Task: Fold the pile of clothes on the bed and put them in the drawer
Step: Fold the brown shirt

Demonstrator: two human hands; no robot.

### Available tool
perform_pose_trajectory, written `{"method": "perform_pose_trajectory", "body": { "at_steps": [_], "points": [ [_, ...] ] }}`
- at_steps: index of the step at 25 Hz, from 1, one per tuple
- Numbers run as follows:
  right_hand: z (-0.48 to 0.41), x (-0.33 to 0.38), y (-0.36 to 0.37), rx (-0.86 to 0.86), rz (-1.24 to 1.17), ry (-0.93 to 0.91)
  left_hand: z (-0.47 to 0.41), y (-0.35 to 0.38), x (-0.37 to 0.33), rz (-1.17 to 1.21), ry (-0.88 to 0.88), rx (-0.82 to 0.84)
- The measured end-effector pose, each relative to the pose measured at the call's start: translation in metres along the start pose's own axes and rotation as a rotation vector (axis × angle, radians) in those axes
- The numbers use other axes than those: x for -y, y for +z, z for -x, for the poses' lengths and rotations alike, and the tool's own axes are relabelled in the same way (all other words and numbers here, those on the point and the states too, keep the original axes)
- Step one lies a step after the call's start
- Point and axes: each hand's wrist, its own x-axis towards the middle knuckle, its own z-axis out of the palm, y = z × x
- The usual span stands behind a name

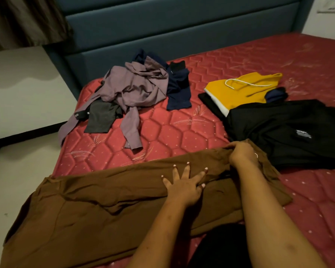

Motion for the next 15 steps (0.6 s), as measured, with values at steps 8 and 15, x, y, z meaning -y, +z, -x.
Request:
{"method": "perform_pose_trajectory", "body": {
  "at_steps": [8, 15],
  "points": [
    [0.03, 0.029, 0.005, -0.221, 0.218, -0.536, -0.014, 0.002, -0.02, 0.193, 0.043, -0.019],
    [0.022, -0.027, 0.036, 0.141, 0.46, -0.55, -0.034, 0.013, -0.038, 0.194, -0.094, -0.099]
  ]
}}
